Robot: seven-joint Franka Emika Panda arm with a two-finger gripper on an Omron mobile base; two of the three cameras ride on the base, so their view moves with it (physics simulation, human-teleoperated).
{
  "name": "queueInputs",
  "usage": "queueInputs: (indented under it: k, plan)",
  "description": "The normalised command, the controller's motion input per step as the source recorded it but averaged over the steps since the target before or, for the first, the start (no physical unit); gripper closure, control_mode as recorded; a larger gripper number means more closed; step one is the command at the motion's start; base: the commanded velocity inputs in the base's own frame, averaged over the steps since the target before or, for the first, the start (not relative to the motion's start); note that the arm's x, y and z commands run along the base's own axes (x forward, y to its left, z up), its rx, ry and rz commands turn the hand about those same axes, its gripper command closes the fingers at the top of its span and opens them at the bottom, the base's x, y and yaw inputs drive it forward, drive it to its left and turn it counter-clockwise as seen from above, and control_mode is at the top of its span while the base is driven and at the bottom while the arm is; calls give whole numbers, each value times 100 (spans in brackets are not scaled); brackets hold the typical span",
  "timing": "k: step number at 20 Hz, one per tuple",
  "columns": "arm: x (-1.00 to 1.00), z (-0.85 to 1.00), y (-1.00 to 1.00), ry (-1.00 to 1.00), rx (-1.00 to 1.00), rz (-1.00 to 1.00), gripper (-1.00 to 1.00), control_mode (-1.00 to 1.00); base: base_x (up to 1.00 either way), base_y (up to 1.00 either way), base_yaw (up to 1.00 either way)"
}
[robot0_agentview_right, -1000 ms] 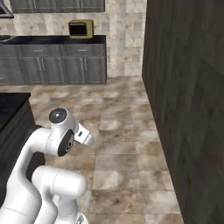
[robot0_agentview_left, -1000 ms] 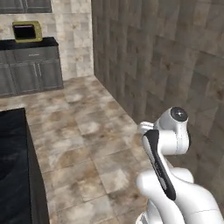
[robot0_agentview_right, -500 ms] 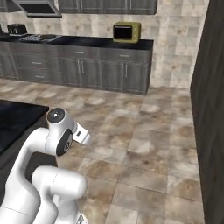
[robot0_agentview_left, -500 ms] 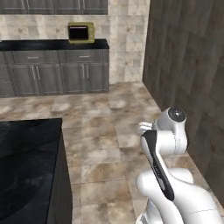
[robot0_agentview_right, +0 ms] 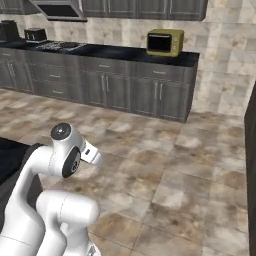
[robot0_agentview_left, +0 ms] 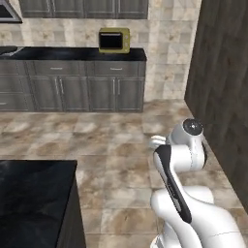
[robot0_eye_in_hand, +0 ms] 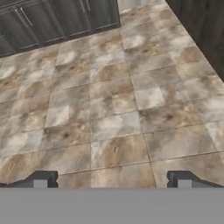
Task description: Take the chicken drumsticks from the pan and place one on each plate on the dining counter.
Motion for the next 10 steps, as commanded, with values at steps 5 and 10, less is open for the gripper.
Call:
queueInputs:
  k: [5,10]
  plan:
    - [0,0,0,0,0,0,-100,100,100,0,25]
    - [0,0,0,0,0,0,-100,100,100,0,28]
